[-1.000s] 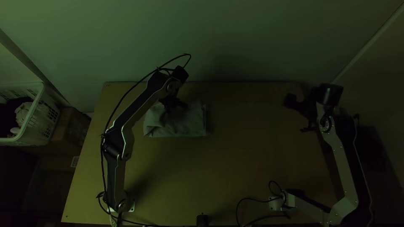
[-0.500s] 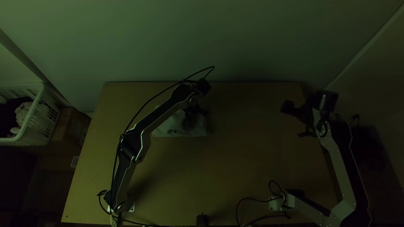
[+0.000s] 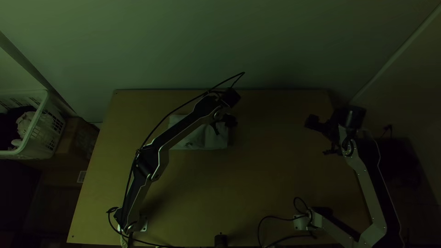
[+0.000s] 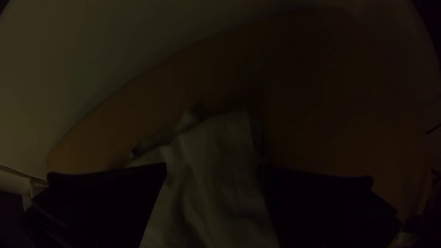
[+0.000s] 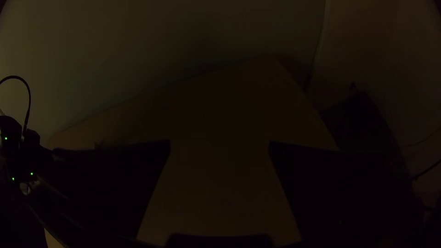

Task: Fold the t-shirt

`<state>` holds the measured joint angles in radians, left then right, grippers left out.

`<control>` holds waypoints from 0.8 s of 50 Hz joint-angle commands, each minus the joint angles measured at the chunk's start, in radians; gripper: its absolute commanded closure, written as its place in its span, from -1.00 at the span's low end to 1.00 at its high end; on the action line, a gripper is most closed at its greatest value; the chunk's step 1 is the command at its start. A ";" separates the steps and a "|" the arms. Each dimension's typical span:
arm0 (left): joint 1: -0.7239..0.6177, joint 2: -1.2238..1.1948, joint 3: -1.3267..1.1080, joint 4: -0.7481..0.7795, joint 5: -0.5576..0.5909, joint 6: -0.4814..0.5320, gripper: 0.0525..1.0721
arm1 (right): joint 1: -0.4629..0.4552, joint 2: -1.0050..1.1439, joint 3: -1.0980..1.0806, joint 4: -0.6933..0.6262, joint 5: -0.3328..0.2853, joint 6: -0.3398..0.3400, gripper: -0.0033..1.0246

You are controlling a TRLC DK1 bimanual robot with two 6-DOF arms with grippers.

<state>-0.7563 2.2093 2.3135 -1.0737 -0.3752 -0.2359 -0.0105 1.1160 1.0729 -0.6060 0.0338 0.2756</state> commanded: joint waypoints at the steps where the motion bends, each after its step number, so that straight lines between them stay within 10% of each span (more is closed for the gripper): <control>1: 0.029 -0.091 0.015 -0.002 0.004 -0.009 -0.91 | 0.001 -0.021 -0.005 0.029 -0.006 -0.026 -0.91; 40: 0.407 -0.600 -0.117 0.003 0.208 0.125 -0.91 | 0.014 -0.107 0.211 0.161 -0.021 -0.131 -0.91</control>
<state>-0.4019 1.7123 2.2326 -1.0733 -0.1936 -0.1486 -0.0002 1.0515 1.2274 -0.4728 0.0116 0.1707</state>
